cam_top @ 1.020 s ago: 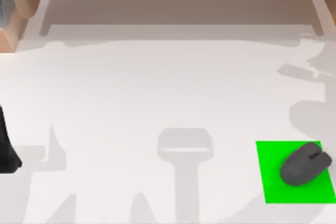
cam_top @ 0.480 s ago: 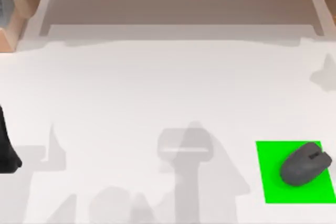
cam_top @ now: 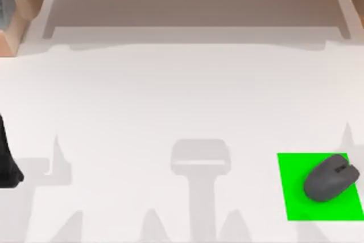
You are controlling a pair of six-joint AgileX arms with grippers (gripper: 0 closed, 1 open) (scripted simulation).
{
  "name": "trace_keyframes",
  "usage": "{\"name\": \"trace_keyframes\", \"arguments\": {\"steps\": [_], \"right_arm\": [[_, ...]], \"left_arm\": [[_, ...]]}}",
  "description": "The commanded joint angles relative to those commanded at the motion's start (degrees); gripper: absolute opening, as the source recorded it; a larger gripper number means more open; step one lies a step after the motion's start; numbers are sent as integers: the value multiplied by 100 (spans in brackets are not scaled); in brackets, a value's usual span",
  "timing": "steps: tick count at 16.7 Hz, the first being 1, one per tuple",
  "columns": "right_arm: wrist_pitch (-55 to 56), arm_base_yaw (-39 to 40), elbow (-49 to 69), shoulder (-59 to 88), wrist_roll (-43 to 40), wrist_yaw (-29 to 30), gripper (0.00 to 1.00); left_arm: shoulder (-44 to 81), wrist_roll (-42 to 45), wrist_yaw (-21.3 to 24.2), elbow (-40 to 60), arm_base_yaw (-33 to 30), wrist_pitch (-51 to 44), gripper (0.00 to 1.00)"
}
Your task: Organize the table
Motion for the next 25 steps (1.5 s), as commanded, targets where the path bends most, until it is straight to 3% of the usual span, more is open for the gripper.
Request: {"name": "trace_keyframes", "arguments": {"steps": [5,14,18,25], "right_arm": [[-334,242,-855,-1012,812,76,100],[-340,248,-876,-1035,830,78,100],[-340,248,-876,-1035,830,78,100],[-340,248,-876,-1035,830,78,100]], "left_arm": [[0,0,0,0,0,0,100],[305,2,-107,232,-90,72,100],[1450,32,-493,1141,-454,335,100],[4809,68,-1546,3733,-1550,1098,100]]}}
